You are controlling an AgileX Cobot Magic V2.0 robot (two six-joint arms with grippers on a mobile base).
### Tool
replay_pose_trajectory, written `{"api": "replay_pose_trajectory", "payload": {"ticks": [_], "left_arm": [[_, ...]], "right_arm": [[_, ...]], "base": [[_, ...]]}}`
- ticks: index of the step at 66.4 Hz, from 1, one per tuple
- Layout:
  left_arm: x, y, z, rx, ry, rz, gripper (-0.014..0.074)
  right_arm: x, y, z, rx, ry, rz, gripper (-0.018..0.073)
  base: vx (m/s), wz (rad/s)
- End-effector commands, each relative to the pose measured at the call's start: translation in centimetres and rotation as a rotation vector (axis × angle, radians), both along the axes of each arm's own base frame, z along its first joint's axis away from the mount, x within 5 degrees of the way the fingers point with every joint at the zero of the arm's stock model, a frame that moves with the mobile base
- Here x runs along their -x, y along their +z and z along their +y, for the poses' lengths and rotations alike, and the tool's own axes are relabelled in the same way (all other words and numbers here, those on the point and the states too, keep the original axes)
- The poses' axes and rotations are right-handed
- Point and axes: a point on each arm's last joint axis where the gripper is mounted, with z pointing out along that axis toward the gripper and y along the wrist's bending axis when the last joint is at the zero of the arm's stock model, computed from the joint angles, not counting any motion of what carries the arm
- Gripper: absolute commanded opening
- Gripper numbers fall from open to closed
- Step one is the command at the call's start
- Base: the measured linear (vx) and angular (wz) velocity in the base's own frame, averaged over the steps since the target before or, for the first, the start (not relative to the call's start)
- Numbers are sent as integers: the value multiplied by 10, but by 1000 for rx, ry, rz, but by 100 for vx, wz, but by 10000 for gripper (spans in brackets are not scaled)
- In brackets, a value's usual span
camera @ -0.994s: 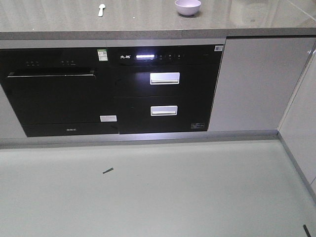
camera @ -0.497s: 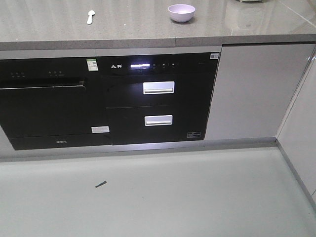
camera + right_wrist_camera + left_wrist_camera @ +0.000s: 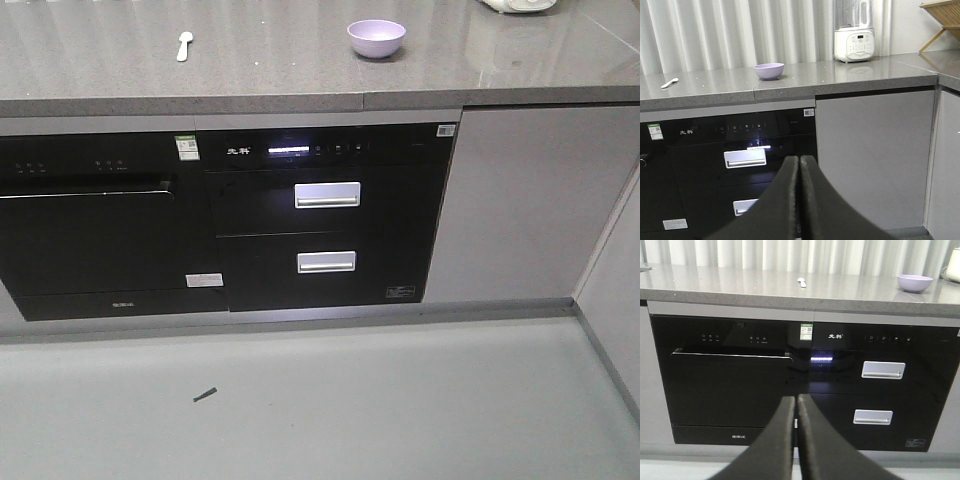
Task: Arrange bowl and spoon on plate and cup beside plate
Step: 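Drive the base forward toward the counter with the spoon and bowl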
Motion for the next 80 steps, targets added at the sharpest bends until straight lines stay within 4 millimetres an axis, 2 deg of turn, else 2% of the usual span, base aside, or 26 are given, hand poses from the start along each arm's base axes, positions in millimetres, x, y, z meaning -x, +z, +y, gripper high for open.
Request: {"api": "replay_pose_trajectory", "payload": {"ticks": [1,80], "left_arm": [[1,14,-1,6,-5,-103,-6],[1,14,-1,6,-5,-103,-6]], "right_arm": [[0,4,-1,14,-8,-69,-3],[0,4,-1,14,-8,-69,-3]], "base": [[16,7],[19,4]]}}
